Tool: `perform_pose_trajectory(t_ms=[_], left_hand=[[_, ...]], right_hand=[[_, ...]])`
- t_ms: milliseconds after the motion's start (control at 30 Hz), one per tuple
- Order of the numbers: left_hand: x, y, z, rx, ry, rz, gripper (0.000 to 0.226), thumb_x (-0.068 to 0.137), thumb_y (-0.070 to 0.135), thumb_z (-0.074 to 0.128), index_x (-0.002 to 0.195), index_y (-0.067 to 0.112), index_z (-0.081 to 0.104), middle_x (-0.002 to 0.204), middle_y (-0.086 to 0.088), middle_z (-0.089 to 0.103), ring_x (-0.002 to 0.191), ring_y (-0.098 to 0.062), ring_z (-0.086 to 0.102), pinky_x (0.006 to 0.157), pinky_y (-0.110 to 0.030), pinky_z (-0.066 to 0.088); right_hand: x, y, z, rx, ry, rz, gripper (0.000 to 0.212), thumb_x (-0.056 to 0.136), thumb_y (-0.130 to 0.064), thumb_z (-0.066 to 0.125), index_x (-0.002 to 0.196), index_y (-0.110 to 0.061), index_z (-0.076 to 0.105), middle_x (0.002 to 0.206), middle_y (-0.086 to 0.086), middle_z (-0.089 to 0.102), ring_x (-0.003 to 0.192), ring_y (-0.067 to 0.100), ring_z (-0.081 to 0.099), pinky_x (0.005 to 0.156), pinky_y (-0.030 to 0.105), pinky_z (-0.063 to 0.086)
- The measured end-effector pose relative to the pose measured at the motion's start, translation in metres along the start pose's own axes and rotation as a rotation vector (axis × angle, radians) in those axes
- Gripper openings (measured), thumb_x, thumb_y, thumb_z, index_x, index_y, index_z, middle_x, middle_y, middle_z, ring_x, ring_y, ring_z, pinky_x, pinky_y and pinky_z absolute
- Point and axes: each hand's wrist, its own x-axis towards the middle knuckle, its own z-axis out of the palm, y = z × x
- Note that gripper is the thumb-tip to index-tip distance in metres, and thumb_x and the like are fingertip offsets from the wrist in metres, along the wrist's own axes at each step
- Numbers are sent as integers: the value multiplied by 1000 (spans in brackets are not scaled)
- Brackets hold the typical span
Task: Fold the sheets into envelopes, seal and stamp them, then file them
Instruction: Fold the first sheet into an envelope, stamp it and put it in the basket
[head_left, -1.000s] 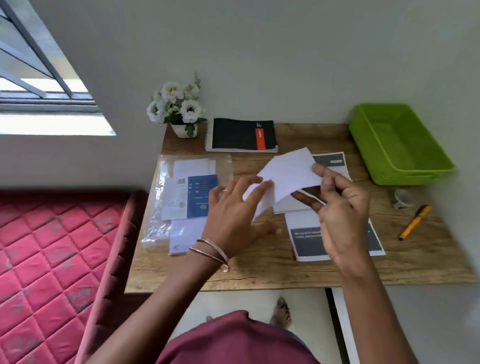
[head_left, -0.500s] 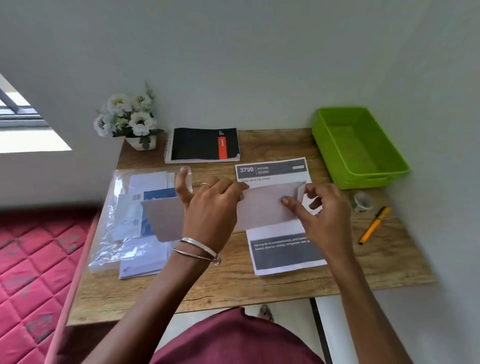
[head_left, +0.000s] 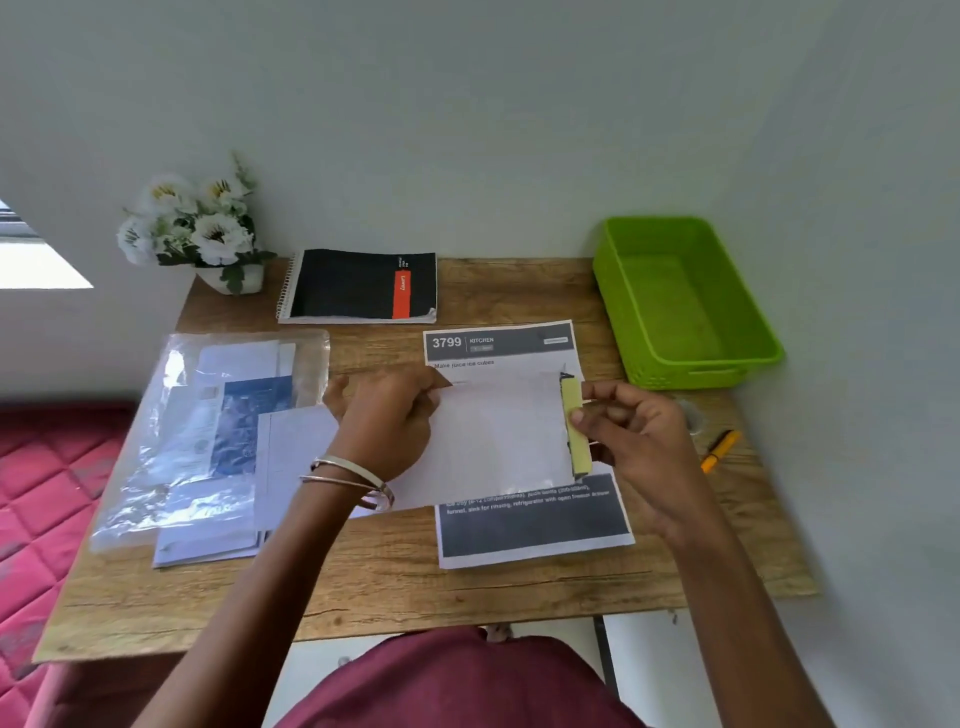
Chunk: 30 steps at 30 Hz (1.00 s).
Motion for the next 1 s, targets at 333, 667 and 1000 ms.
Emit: perform_pose_trajectory(t_ms=[333, 667, 1000], left_hand=[[-1, 8, 13, -60, -46, -61, 20, 95, 24, 44, 99, 26, 64, 101, 11, 66, 97, -16, 57, 105, -50, 17], [6, -2, 9, -142, -53, -107, 19, 94, 24, 46, 79, 26, 56, 83, 12, 60, 86, -16, 55, 99, -47, 26], [12, -27, -6, -87, -32, 6, 16, 93, 26, 48, 79, 32, 55, 85, 17, 57, 85, -11, 50, 102, -48, 20]], right_hand=[[13, -1, -12, -52, -160, 77, 38, 80, 12, 64, 106, -15, 65, 98, 26, 69, 80, 28, 65, 78, 51, 53], [22, 1, 0, 166, -199, 179, 33, 82, 17, 56, 103, -7, 65, 84, 8, 74, 75, 20, 69, 66, 34, 57], [22, 4, 33, 158, -250, 204, 36, 69, 1, 72, 104, -8, 68, 94, 11, 74, 80, 24, 72, 60, 33, 59]])
